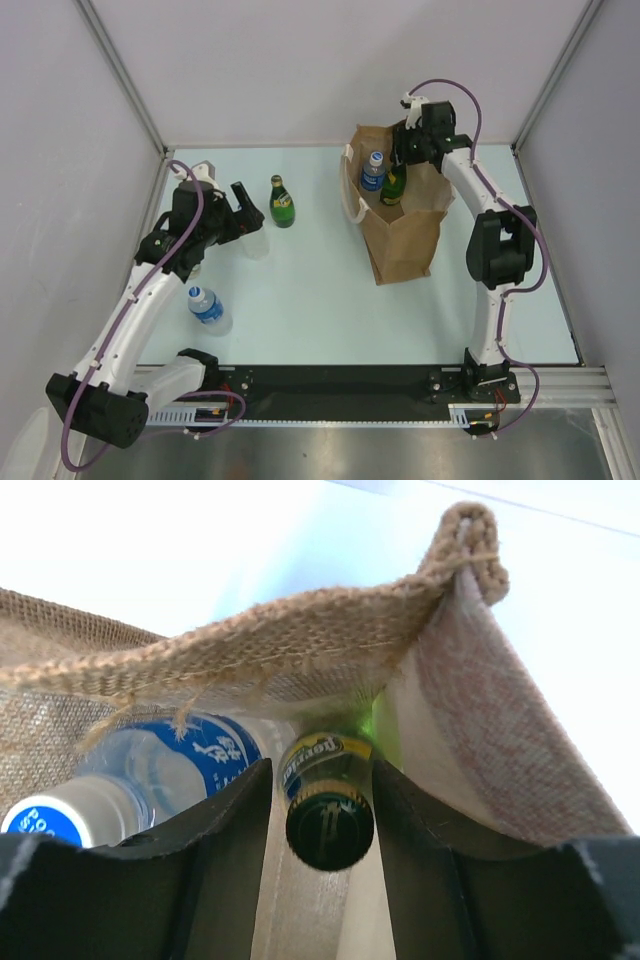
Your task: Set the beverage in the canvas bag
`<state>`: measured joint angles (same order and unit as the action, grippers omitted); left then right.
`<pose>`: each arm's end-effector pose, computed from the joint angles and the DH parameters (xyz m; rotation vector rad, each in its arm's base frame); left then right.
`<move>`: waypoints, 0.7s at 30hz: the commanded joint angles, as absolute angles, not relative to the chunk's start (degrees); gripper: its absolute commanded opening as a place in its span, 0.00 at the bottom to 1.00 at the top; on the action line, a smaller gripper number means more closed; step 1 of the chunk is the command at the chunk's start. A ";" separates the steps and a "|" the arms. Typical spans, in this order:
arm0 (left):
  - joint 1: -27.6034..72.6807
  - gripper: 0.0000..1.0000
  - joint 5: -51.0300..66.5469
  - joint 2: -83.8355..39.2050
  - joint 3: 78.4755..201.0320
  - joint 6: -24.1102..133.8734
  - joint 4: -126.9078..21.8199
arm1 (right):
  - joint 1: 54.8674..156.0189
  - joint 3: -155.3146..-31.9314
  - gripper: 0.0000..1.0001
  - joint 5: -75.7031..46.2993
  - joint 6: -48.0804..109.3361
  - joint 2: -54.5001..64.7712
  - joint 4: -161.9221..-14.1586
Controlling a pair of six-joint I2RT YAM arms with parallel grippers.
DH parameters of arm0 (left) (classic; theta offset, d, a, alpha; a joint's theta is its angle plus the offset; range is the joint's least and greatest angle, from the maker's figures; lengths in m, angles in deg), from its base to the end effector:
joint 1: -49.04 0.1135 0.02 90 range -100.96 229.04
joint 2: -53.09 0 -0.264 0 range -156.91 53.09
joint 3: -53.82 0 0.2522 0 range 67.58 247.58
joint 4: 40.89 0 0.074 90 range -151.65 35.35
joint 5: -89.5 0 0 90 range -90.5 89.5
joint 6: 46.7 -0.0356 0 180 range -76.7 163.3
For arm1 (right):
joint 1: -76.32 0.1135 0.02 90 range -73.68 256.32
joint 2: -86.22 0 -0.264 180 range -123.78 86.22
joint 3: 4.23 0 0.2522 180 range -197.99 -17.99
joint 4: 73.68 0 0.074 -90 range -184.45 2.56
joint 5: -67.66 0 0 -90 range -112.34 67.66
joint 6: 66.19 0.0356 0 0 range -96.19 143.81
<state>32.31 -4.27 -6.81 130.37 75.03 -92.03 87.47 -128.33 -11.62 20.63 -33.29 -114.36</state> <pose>0.2109 -0.0609 0.3521 -0.3250 2.1766 -0.4092 0.4790 0.1012 0.2992 -0.3785 2.1696 0.2836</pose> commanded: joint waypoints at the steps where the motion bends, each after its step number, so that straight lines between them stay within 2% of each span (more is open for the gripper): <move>1: 32.69 1.00 -3.14 -7.29 131.13 75.65 -90.07 | 87.48 -129.26 0.50 -13.03 20.74 -34.72 -109.68; 13: 32.69 1.00 -3.05 -7.55 130.95 76.00 -89.89 | 87.74 -124.78 0.47 -13.46 18.98 -33.05 -106.88; 15: 32.69 1.00 -2.79 -7.90 131.22 75.91 -89.89 | 87.83 -124.25 0.37 -13.64 18.28 -33.14 -106.17; 16: 32.69 1.00 -2.70 -7.91 131.30 75.91 -89.98 | 88.00 -124.16 0.25 -13.73 18.02 -33.14 -105.38; 21: 32.69 1.00 -2.79 -8.08 131.48 75.56 -89.98 | 88.62 -122.84 0.10 -15.04 13.89 -33.05 -100.90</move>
